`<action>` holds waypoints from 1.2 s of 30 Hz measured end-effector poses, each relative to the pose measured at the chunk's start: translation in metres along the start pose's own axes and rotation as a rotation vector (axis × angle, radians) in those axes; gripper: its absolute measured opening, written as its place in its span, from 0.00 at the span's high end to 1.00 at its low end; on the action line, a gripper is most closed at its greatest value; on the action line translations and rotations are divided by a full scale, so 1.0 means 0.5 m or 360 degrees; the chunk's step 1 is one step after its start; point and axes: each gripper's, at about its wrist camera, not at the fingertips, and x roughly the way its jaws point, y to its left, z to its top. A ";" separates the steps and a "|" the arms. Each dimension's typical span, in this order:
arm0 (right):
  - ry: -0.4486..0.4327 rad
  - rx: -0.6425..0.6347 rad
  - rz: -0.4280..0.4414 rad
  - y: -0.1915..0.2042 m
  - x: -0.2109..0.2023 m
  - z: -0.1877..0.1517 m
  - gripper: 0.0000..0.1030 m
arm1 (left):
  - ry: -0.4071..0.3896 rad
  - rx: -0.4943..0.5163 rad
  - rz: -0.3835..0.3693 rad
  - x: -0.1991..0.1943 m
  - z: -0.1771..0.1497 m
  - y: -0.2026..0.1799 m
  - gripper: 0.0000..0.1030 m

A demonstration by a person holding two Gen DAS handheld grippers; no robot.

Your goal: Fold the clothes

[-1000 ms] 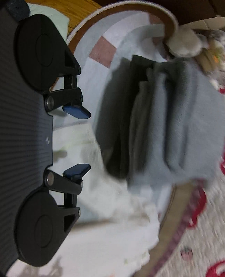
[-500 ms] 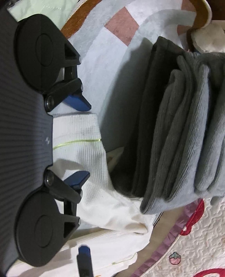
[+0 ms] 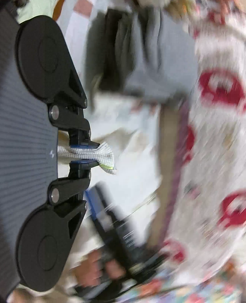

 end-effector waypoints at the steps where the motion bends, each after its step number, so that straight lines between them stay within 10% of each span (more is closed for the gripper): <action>1: 0.0004 0.0012 0.0020 -0.008 -0.008 -0.006 0.42 | 0.0063 0.0021 -0.0026 0.012 -0.013 -0.020 0.90; 11: 0.0065 0.0090 0.0121 -0.057 0.025 -0.061 0.41 | 0.0198 0.0093 -0.0041 0.041 -0.062 -0.082 0.85; 12: 0.0032 0.0074 0.0124 -0.061 0.026 -0.067 0.80 | 0.0219 0.0101 -0.0030 0.039 -0.062 -0.085 0.74; 13: -0.0042 0.0038 0.0154 -0.061 0.019 -0.072 0.92 | 0.0245 0.0086 -0.0009 0.037 -0.057 -0.089 0.66; 15: -0.0197 -0.0004 0.0226 -0.049 -0.010 -0.068 0.95 | 0.0275 -0.0011 0.0033 0.021 -0.041 -0.088 0.35; 22: -0.0163 -0.0319 -0.0078 -0.003 -0.021 -0.057 0.95 | 0.0411 -0.0955 -0.0036 0.014 -0.076 0.048 0.32; 25: -0.0095 -0.0332 -0.0146 -0.006 -0.004 -0.065 0.95 | 0.0377 -0.1364 -0.0147 0.026 -0.113 0.101 0.34; 28: -0.0026 -0.0344 -0.0215 -0.009 0.013 -0.073 0.94 | 0.0278 -0.1402 -0.0162 0.028 -0.116 0.111 0.34; 31: 0.0022 -0.0339 -0.0240 -0.013 0.025 -0.080 0.94 | 0.0278 -0.1309 -0.0160 0.046 -0.110 0.107 0.38; 33: 0.0017 -0.0297 -0.0147 -0.020 0.022 -0.086 0.94 | 0.0309 -0.1185 -0.0142 0.063 -0.101 0.101 0.91; 36: -0.0013 -0.0309 -0.0033 -0.019 0.014 -0.091 0.91 | 0.0431 -0.0759 -0.0072 0.070 -0.048 0.077 0.91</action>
